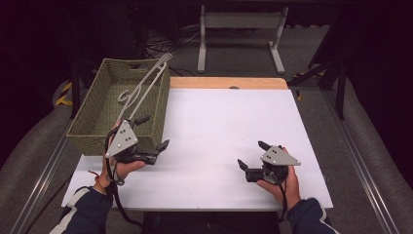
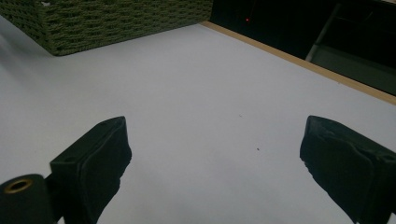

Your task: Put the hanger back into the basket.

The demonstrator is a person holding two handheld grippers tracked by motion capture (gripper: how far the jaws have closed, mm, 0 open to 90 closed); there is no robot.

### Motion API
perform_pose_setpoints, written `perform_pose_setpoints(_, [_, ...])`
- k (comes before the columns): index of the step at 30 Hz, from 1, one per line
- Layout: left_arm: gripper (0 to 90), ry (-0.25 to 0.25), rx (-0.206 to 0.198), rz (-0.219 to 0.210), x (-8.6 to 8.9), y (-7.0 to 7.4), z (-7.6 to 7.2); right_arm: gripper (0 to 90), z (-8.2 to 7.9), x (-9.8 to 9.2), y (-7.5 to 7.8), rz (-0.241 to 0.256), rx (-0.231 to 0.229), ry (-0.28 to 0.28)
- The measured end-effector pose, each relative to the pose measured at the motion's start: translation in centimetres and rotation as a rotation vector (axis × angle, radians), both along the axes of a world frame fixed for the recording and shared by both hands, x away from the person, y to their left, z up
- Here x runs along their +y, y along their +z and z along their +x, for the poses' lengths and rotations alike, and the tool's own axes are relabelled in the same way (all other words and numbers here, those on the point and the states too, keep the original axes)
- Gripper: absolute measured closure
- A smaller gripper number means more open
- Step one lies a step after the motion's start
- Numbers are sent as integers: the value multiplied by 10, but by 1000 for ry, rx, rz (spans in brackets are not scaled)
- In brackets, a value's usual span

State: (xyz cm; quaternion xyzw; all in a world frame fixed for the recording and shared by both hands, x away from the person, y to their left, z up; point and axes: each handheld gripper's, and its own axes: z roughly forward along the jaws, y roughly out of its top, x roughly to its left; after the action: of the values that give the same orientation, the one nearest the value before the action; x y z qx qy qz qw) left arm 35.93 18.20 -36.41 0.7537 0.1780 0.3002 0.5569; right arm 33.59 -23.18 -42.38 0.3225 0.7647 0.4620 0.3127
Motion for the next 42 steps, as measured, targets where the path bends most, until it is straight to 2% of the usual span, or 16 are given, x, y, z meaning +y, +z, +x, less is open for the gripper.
perform_pose_setpoints(1, [79,-6,16,-12,-2,-5,-3,87,0,1,0,-1,-4,0])
perform_pose_setpoints(6, [79,-2,28,12,-5,-27,-16,87,-5,0,-2,-27,-23,5])
perform_pose_setpoints(8, [78,-11,53,14,-5,-36,-20,86,-6,-3,-2,-22,-23,12])
perform_pose_setpoints(12, [76,0,76,45,-3,-52,-23,85,-9,-8,-5,-29,-23,29])
perform_pose_setpoints(14, [69,4,81,53,-3,-56,-24,84,-11,-10,-6,-50,-30,25])
perform_pose_setpoints(15, [69,17,84,75,-1,-63,-26,84,-12,-11,-7,-40,-31,32])
perform_pose_setpoints(16, [70,15,102,68,1,-66,-26,84,-13,-12,-7,-44,-33,35])
perform_pose_setpoints(18, [66,22,110,71,3,-68,-27,84,-13,-13,-6,-51,-40,33])
perform_pose_setpoints(19, [62,27,101,78,4,-68,-27,83,-14,-15,-6,-46,-45,33])
perform_pose_setpoints(22, [51,42,128,54,10,-71,-28,82,-14,-20,-5,-27,-49,25])
perform_pose_setpoints(25, [46,52,145,40,14,-73,-29,78,-14,-20,-6,-34,-48,23])
perform_pose_setpoints(27, [45,60,133,57,17,-73,-28,78,-13,-20,-7,-28,-44,24])
perform_pose_setpoints(33, [45,67,157,32,20,-75,-27,81,-15,-17,-8,-50,-52,26])
perform_pose_setpoints(42, [44,70,160,49,19,-76,-27,81,-17,-13,-8,-58,-49,40])
